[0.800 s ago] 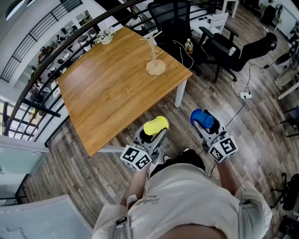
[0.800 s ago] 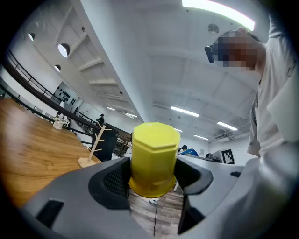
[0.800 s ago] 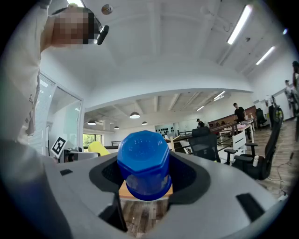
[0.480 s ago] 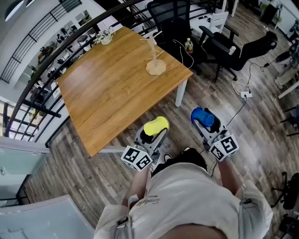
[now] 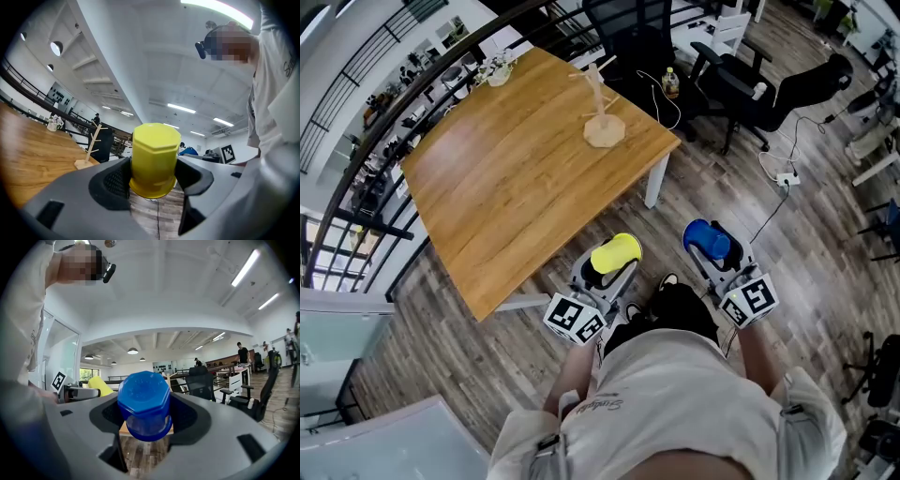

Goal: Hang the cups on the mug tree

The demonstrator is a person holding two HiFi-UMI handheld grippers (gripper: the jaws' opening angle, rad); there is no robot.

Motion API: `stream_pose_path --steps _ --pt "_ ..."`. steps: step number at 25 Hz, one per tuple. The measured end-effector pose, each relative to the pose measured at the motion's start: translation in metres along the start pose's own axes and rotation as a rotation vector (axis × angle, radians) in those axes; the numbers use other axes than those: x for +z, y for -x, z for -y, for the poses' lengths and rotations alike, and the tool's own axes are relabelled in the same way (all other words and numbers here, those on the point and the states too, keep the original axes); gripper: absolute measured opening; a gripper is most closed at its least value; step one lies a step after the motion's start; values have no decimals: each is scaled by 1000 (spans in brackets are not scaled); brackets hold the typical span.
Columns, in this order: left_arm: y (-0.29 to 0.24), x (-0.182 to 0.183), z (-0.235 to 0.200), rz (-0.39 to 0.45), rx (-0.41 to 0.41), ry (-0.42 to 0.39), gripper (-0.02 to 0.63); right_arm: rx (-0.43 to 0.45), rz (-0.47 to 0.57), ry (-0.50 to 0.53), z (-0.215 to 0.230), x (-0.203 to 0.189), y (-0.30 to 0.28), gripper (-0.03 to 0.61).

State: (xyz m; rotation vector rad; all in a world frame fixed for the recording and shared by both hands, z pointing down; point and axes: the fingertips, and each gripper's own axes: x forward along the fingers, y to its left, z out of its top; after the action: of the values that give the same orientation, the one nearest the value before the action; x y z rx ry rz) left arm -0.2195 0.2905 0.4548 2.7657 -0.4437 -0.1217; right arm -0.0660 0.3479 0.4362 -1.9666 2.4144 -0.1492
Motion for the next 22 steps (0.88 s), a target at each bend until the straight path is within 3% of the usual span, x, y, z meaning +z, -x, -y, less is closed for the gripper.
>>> stream_pose_path --steps 10,22 --pt "-54 5 -33 -56 2 36 293 -20 2 -73 51 -13 -40 259" --pt "-136 50 -76 -61 37 -17 293 40 70 -106 130 4 -107 259"
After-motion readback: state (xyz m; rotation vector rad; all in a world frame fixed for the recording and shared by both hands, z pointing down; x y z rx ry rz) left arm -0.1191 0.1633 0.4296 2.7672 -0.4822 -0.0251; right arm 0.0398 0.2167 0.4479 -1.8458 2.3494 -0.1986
